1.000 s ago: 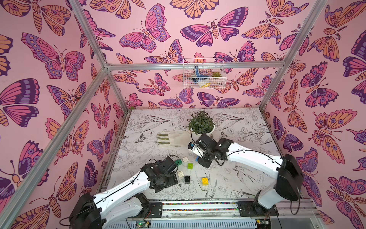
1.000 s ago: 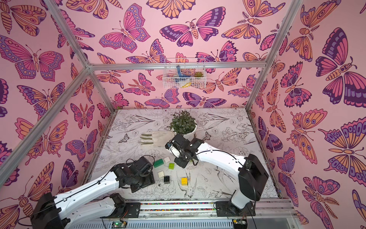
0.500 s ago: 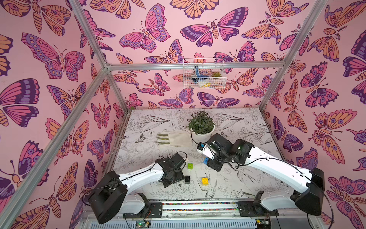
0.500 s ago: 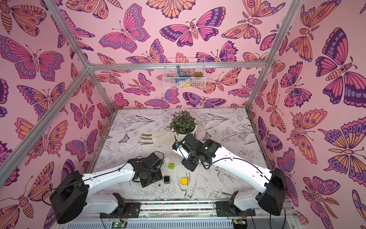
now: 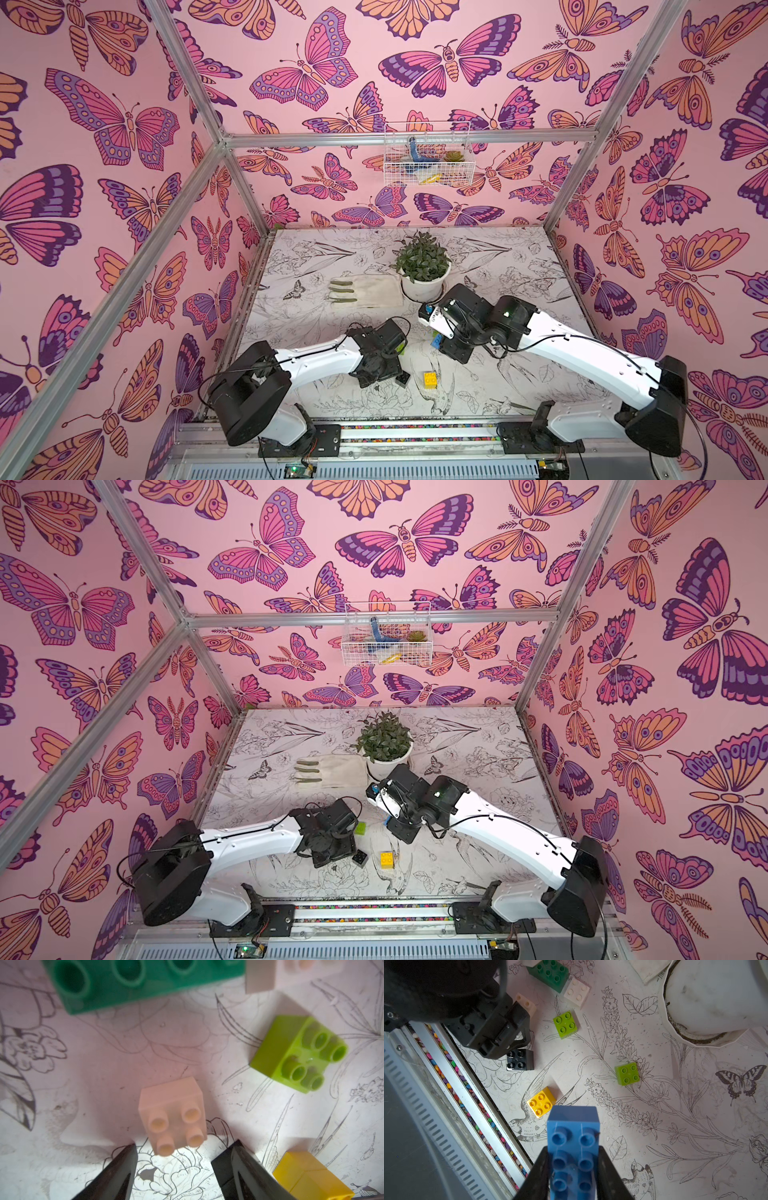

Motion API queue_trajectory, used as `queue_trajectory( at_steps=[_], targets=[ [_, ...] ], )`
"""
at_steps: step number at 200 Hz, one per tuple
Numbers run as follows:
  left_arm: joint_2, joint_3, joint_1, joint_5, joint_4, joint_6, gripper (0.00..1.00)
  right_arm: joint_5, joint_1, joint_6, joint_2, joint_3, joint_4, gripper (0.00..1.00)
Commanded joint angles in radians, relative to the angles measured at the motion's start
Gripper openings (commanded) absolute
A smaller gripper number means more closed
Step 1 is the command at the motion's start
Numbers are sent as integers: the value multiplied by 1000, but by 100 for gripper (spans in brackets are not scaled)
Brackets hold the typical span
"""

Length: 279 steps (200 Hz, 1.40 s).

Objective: Assemble a giraffe with lego
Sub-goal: Adjust the lego brick at the center of the board.

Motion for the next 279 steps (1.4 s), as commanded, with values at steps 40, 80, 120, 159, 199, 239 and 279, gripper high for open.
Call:
queue_trajectory(
  at_steps=[40,80,120,159,199,239,279],
  targets=[
    [-42,-60,-29,-8,-38,-62,76,10,3,0,-36,-5,-15,22],
    [-53,-68,-48,-14,-37,-74,76,2,3,-6,-35,-1,-20,22],
    [-27,-38,-80,-10,-37,-79,76,3,3,-6,-32,1,-23,22],
    [-46,-43,-90,-20,-45,-88,76,5,3,-13,-27,4,-25,22],
    [-79,-62,-90,-38,-65,-111,76,0,3,-27,-27,8,-30,22],
    [-200,-94,-65,-75,-132,-121,77,-45,5,-53,-48,-8,-36,22],
    [-285,-143,-44,-69,-131,-126,77,-57,6,-60,-22,15,-37,22]
  ],
)
